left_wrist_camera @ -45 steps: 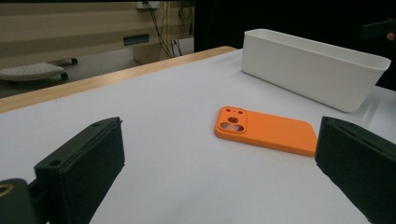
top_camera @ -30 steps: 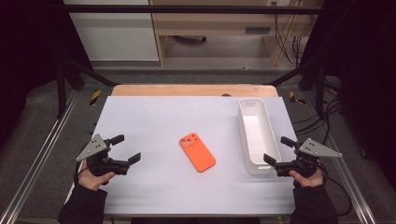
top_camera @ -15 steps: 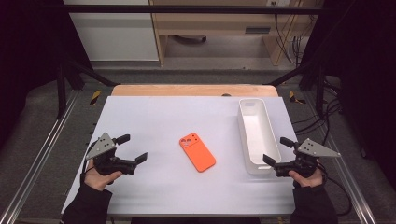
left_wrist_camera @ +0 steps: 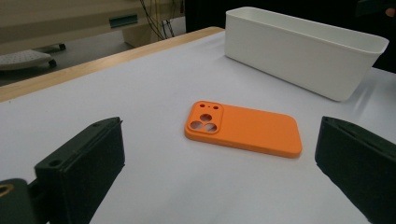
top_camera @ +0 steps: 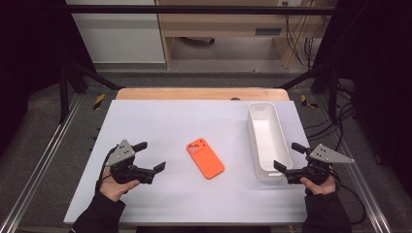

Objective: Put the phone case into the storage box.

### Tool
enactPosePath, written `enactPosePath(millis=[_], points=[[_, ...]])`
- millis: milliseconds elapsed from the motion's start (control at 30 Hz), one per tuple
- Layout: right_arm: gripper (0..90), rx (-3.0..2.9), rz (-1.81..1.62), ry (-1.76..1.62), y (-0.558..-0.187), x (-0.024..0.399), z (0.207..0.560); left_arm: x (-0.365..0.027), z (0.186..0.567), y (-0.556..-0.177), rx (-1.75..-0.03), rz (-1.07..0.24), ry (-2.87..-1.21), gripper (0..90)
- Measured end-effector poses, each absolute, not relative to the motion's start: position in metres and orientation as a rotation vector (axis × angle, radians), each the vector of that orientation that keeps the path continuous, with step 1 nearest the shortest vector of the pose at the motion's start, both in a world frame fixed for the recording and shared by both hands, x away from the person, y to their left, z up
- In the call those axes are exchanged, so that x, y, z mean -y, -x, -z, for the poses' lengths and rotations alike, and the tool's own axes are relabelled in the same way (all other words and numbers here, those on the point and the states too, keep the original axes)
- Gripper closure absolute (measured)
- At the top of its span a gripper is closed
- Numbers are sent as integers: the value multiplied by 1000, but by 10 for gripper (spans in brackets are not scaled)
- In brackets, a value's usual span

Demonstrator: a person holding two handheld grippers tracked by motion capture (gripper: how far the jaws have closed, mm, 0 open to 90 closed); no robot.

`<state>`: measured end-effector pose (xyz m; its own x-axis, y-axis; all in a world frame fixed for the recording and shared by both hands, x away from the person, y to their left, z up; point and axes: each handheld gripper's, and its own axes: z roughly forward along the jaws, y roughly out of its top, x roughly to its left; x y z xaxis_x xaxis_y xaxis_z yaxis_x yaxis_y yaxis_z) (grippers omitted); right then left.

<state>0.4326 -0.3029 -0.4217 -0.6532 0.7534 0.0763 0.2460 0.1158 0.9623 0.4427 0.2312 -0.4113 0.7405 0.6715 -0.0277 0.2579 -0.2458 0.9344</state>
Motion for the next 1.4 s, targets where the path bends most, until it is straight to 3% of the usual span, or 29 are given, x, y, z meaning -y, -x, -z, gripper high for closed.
enactPosePath(millis=[1400], points=[[4, -1973, -1554, -963, -433, 302, 422, -146, 404, -476, -680, -362, -1904, 6]])
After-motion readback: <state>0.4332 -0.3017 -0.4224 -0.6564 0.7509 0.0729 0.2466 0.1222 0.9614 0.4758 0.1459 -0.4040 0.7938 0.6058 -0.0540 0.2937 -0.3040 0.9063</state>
